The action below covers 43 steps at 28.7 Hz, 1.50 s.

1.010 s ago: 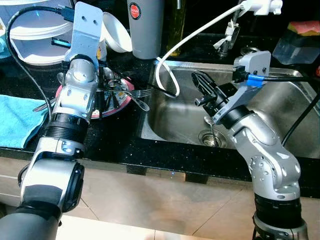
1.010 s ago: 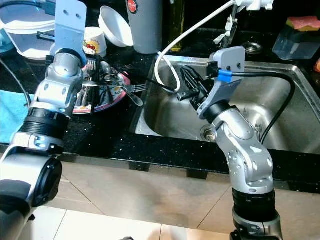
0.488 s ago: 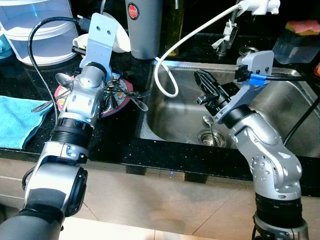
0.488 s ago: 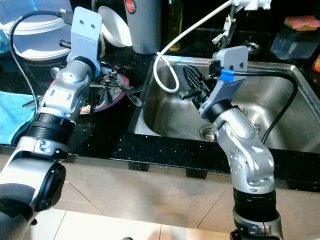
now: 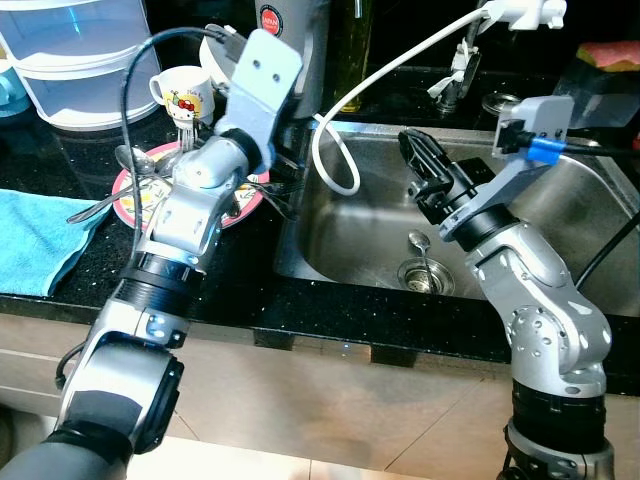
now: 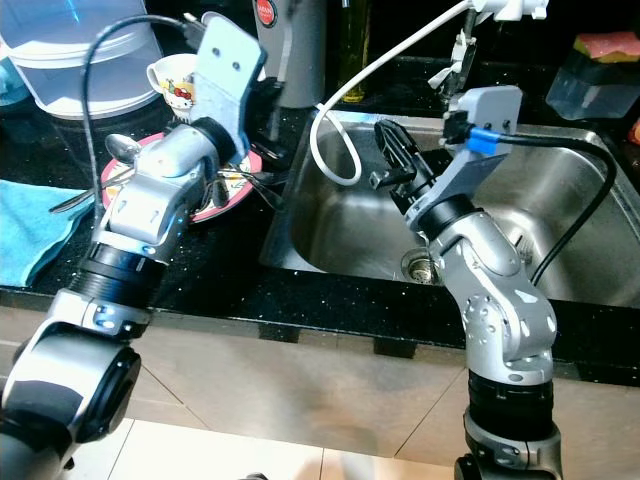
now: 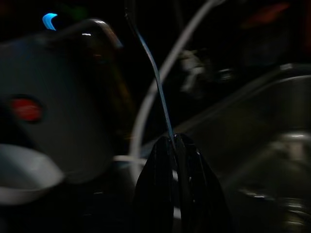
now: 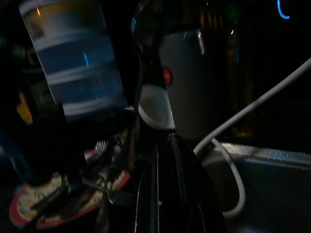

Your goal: Kitchen organization

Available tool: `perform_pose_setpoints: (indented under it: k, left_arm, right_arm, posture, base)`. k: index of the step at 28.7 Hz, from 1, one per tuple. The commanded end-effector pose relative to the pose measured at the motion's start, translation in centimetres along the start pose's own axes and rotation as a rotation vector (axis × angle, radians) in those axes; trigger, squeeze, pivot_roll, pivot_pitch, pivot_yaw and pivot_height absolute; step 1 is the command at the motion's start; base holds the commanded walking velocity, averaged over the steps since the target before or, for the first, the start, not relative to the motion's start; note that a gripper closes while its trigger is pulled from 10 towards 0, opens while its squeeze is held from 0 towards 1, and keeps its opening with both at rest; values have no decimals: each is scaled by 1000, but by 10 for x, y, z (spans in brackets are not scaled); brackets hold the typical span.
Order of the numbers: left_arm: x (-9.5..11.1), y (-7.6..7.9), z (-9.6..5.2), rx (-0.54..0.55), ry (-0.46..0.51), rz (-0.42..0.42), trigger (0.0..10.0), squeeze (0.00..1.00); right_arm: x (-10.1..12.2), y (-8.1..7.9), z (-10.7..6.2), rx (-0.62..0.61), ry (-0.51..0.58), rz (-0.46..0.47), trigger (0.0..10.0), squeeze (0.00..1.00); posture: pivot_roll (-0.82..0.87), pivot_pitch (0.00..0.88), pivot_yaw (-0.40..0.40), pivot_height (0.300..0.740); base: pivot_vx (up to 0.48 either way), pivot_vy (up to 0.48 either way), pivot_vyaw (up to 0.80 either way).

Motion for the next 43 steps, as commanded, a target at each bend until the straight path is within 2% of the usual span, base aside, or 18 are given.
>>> perform_pose_setpoints:
  k: [1, 3, 6, 9, 10, 12, 13, 14, 15, 16, 25, 26, 27, 43]
  left_arm:
    - [-2, 8, -1, -48, -4, -39, 10000, 0]
    - [0, 23, -1, -150, 3, -106, 10000, 0]
    - [1, 28, -1, -186, 8, -132, 10000, 0]
    - [7, 45, -2, -286, 22, -240, 10000, 0]
    - [7, 45, -2, -286, 22, -240, 10000, 0]
    - [10, 70, -13, -430, 20, -324, 10000, 0]
    - [9, 73, -15, -449, 15, -330, 10000, 0]
    - [8, 74, -16, -457, 13, -327, 10000, 0]
    - [8, 74, -17, -462, 11, -333, 10000, 0]
    - [7, 76, -18, -474, 7, -338, 10000, 0]
    - [2, 78, -22, -487, -17, -354, 10000, 0]
    - [2, 78, -23, -488, -19, -359, 10000, 0]
    - [3, 78, -23, -490, -21, -361, 10000, 0]
    - [-4, 85, -29, -527, -64, -351, 10000, 0]
  right_arm:
    - [8, -2, 0, 14, 27, 22, 10000, 0]
    - [9, 2, -2, 2, 28, 29, 10000, 0]
    - [9, 3, -2, -2, 28, 31, 10000, 0]
    - [13, 6, -3, -20, 51, 83, 10000, 0]
    - [13, 6, -3, -20, 51, 83, 10000, 0]
    - [8, 7, -4, -27, 33, 103, 10000, 0]
    - [7, 7, -5, -23, 29, 105, 10000, 0]
    - [7, 6, -5, -18, 28, 106, 10000, 259]
    - [7, 5, -4, -15, 25, 108, 10000, 561]
    - [6, 5, -4, -14, 22, 109, 10000, 1000]
    - [7, 2, -3, 2, 20, 120, 10000, 1000]
    - [8, 2, -3, -1, 22, 123, 10000, 267]
    - [8, 3, -3, -3, 23, 126, 10000, 0]
    - [8, 1, -4, 9, 21, 158, 10000, 0]
  posture:
    - [39, 108, 55, 740]
    - [32, 106, 54, 740]
    - [32, 106, 54, 740]
    - [15, 97, 60, 740]
    - [15, 97, 60, 740]
    - [12, 91, 56, 740]
    - [12, 91, 56, 740]
    - [11, 90, 56, 740]
    - [11, 90, 56, 740]
    - [11, 89, 54, 740]
    - [10, 85, 53, 740]
    - [10, 85, 53, 740]
    - [10, 85, 53, 740]
    - [14, 97, 51, 740]
  base:
    - [0, 0, 0]
    - [0, 0, 0]
    - [0, 0, 0]
    - [0, 0, 0]
    - [0, 0, 0]
    - [0, 0, 0]
    - [0, 0, 0]
    - [0, 0, 0]
    - [0, 0, 0]
    - [0, 0, 0]
    - [0, 0, 0]
    - [0, 0, 0]
    - [0, 0, 0]
    - [0, 0, 0]
Point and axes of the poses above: a point about 5 cm out from each wrist's last joint towards the gripper, its own z axis pointing out of the wrist towards the gripper, its own x axis along the axis of the wrist's last joint, y = z × x, the point moved 6 cm from there along z, pointing out of the wrist towards the gripper, and after that the axes turned 12 degrees about -z, right-handed, at the moved point
